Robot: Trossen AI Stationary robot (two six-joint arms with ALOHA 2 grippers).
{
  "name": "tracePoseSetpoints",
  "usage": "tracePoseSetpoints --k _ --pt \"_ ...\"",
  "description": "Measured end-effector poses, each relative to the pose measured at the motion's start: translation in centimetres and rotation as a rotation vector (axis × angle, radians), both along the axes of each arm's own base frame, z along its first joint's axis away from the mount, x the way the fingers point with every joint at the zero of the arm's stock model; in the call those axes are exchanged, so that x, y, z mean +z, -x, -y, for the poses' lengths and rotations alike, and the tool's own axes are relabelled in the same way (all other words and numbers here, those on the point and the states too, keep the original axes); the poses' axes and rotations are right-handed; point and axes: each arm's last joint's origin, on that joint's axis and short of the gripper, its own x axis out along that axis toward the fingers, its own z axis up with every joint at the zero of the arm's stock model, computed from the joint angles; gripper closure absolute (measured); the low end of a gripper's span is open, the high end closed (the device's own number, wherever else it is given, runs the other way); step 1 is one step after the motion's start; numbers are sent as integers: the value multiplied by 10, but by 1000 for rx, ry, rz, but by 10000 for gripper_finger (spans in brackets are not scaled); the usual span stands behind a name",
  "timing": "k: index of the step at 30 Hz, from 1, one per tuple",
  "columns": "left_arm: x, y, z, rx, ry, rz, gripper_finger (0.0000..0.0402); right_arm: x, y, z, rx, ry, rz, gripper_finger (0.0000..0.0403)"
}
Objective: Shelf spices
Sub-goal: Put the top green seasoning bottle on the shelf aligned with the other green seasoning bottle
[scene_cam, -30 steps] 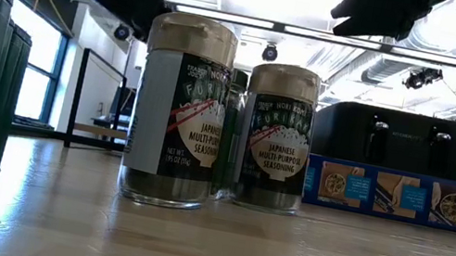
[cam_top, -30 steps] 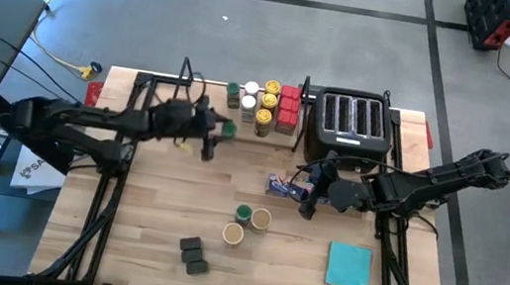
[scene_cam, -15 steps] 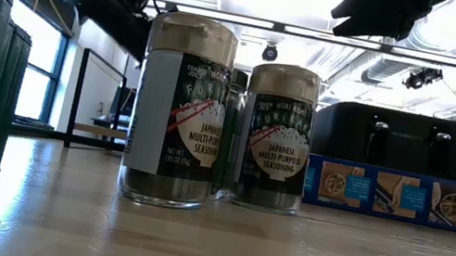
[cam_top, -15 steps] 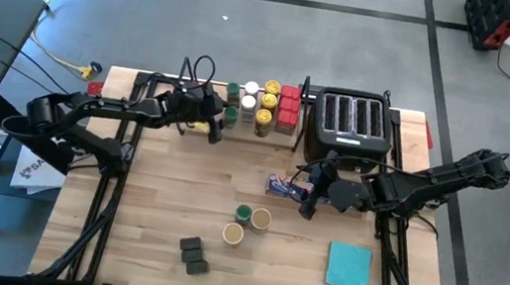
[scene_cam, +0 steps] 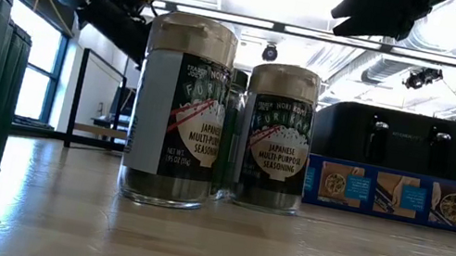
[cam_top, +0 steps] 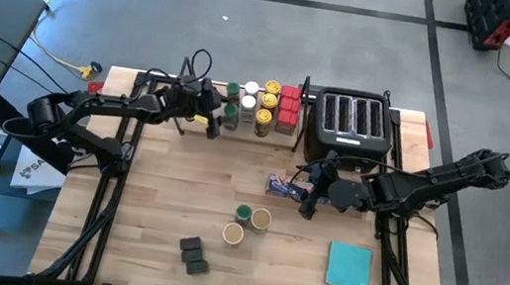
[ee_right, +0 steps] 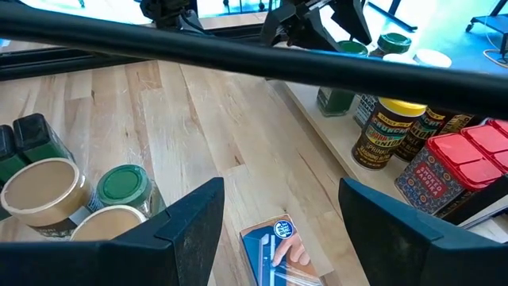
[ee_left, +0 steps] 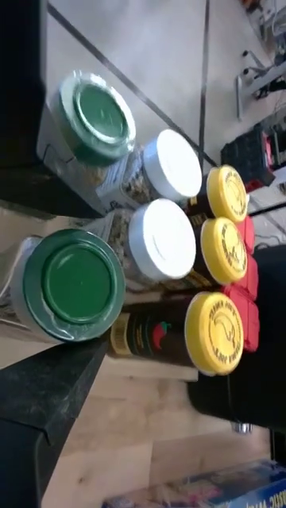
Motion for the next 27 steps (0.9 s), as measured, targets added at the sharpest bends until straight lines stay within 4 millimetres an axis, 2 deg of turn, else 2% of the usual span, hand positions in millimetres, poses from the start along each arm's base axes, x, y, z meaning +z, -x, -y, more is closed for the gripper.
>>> tracePoseSetpoints --k 4,10,15,18,22,27 --pt "6 2 1 21 -43 5 145 0 0 0 0 0 0 160" --pt "30 10 13 24 -95 70 156 0 0 0 -2 1 0 160" --pt "35 13 31 -25 -23 60 177 0 0 0 -3 -1 1 160" --pt "29 9 46 -70 49 11 214 0 0 0 -3 -1 1 160" --pt "18 2 61 -88 128 -49 284 0 0 0 -2 1 1 160" --pt "5 -7 58 9 160 -70 366 0 0 0 0 6 -1 160"
